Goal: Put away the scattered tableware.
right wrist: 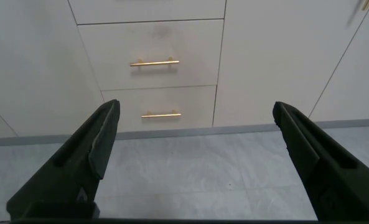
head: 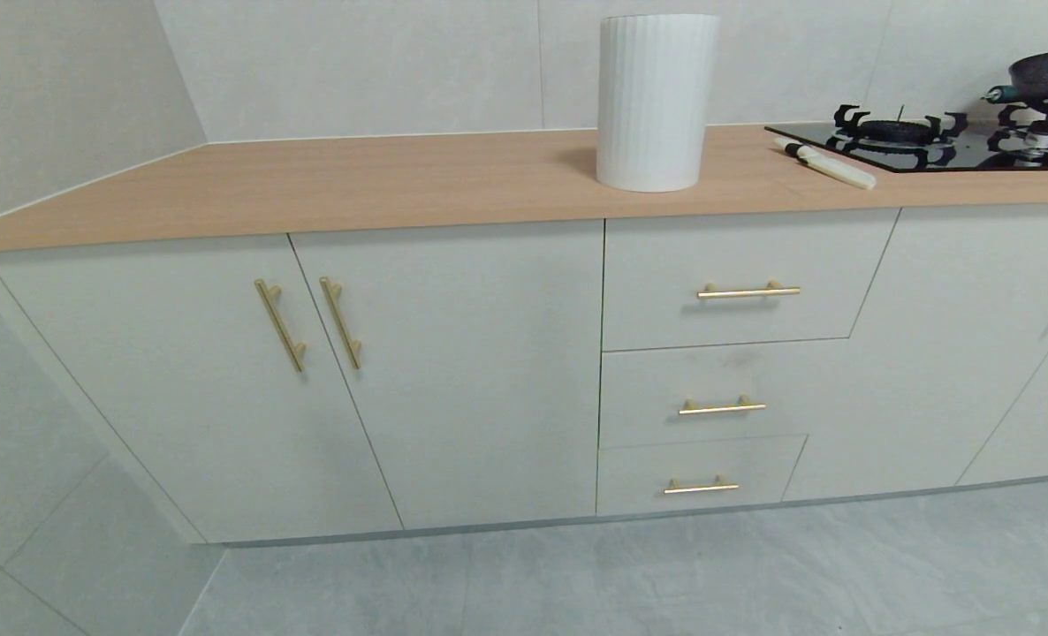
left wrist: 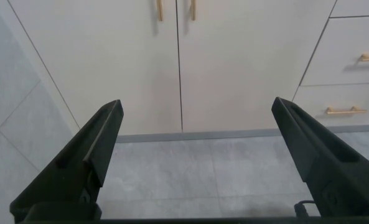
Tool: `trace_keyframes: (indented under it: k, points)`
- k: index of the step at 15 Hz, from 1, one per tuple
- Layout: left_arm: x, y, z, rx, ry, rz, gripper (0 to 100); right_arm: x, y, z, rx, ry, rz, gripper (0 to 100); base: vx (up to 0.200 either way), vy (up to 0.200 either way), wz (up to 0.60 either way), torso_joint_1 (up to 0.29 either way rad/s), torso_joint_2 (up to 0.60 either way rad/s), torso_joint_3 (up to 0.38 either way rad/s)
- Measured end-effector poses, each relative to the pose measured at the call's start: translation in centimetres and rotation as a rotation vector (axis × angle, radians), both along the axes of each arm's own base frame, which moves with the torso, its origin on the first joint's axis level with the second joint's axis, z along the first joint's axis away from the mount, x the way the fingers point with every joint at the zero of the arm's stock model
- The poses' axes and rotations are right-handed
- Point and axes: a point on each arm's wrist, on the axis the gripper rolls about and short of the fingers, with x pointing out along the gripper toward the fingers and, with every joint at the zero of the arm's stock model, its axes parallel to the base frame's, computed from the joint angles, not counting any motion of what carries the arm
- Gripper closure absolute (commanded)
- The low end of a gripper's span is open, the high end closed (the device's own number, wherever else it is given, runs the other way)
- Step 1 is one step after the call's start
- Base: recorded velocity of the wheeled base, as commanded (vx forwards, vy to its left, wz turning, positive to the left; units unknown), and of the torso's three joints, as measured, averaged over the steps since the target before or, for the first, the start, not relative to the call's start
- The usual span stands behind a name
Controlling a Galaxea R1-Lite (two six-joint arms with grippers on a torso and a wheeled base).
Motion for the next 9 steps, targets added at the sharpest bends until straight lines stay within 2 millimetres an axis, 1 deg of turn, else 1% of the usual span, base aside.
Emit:
trace_keyframes:
  k: [9]
  points:
    - [0.0,0.0,0.0,0.0,0.0,0.0,0,0.01,0.0,0.0,-0.001,0.001,0.001,0,0.2,0.0,0.0,0.002,0.0,0.001]
